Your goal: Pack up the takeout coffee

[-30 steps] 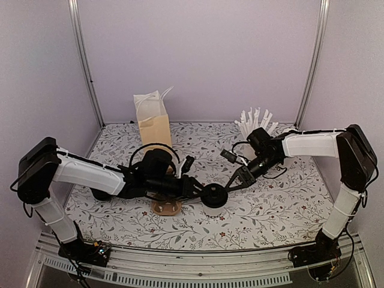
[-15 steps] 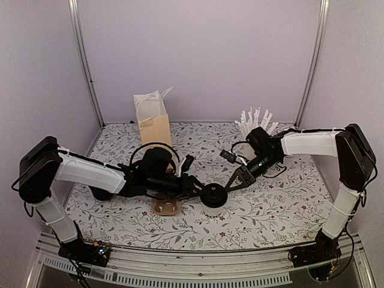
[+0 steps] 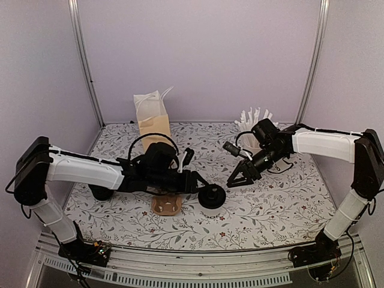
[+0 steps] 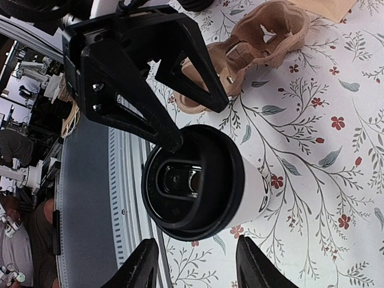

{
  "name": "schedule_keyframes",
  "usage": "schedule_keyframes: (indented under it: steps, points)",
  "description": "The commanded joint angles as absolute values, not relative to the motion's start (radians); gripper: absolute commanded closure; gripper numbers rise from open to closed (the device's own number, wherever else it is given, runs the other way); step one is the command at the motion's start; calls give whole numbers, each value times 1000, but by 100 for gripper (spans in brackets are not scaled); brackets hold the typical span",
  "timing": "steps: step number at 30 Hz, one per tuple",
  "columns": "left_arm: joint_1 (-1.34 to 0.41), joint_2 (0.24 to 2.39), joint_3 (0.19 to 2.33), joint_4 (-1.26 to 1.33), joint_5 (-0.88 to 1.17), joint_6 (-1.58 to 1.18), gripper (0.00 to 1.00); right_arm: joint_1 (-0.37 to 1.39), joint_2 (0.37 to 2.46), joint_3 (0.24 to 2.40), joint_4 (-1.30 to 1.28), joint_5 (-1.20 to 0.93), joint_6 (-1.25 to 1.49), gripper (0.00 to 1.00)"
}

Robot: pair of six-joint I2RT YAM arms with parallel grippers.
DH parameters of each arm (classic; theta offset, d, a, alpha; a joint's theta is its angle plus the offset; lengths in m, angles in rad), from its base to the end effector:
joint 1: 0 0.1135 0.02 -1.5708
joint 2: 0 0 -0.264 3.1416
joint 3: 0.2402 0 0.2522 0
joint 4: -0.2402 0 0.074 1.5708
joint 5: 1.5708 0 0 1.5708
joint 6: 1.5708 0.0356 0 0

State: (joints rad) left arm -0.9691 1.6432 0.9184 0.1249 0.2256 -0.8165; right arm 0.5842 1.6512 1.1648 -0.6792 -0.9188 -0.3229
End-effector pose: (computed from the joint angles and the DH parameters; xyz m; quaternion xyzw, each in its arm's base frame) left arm 0.1927 -0.2947 0.1980 0.1194 0.8723 -0.4235 0.2133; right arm 0.2542 0.2020 0.2273 -0.4649 0.7501 0.4541 0.1222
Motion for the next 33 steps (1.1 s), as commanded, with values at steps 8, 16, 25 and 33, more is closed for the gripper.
schedule_keyframes:
  steps: [8,16,25,33]
  points:
    - [-1031,1517,920,-40,59,-859,39,589,1642,1188,-694,-892,-369,50]
    - [-1032,1447,741,151,97,-1061,49,585,1703,1229,-687,-867,-324,56]
    - [-1034,1539,738,311,201,-1100,54,570,1764,1256,-688,-818,-274,64]
    - [-1033,1587,741,339,225,-1103,58,554,1782,1244,-694,-844,-269,64]
